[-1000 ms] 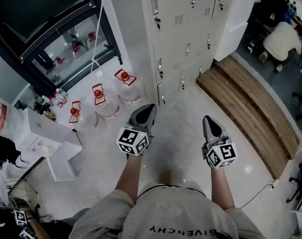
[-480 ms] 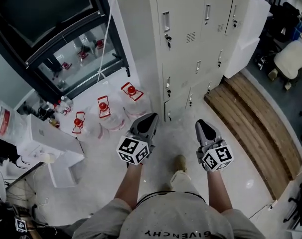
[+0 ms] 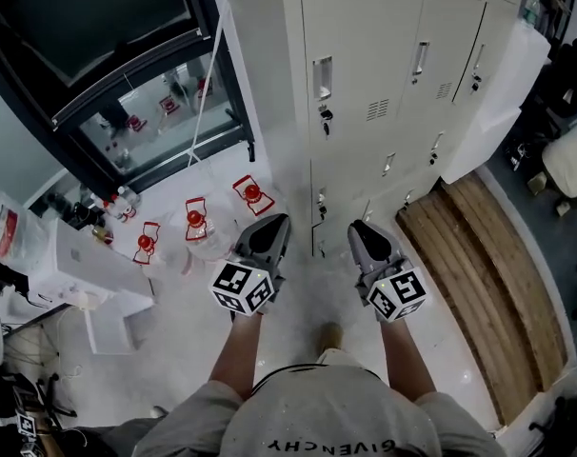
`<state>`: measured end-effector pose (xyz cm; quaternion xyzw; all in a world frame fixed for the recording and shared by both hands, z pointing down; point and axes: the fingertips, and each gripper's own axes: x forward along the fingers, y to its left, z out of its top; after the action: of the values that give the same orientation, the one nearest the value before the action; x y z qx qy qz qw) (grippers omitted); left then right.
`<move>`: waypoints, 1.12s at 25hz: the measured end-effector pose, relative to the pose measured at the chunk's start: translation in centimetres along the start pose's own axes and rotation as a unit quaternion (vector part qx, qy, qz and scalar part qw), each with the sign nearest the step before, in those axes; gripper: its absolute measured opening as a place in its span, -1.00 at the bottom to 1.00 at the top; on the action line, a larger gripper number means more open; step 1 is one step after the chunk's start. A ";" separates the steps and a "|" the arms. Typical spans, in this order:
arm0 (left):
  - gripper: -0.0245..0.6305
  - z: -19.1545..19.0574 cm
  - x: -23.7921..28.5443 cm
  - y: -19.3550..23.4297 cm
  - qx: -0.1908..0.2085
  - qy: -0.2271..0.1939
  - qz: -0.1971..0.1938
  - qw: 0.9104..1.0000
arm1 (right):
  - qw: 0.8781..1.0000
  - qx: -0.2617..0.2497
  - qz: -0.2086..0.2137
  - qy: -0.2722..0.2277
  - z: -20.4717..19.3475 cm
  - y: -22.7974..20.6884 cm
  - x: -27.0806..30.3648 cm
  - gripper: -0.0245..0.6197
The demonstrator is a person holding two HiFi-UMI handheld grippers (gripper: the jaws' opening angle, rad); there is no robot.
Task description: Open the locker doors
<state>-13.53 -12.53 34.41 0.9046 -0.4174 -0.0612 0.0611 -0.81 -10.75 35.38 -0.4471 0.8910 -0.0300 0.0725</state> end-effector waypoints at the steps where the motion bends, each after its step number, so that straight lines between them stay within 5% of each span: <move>1: -0.93 0.0 0.9 0.3 0.000 0.001 0.004 1.000 | 1.000 0.001 0.008 -0.001 0.2 -0.6 0.8 -0.83; 19: -0.93 2.2 9.0 5.2 0.022 -0.005 0.066 0.998 | 0.994 -0.014 0.109 -0.030 7.5 -6.1 12.7 -0.68; 28: -0.93 4.2 11.1 7.9 0.028 -0.002 0.075 0.997 | 0.992 -0.053 0.114 -0.021 11.7 -7.1 18.6 -0.61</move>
<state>-13.02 -26.34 30.86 0.8717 -0.4861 -0.0467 0.0395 -4.36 -29.80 22.75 -0.3467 0.9347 0.0352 0.0704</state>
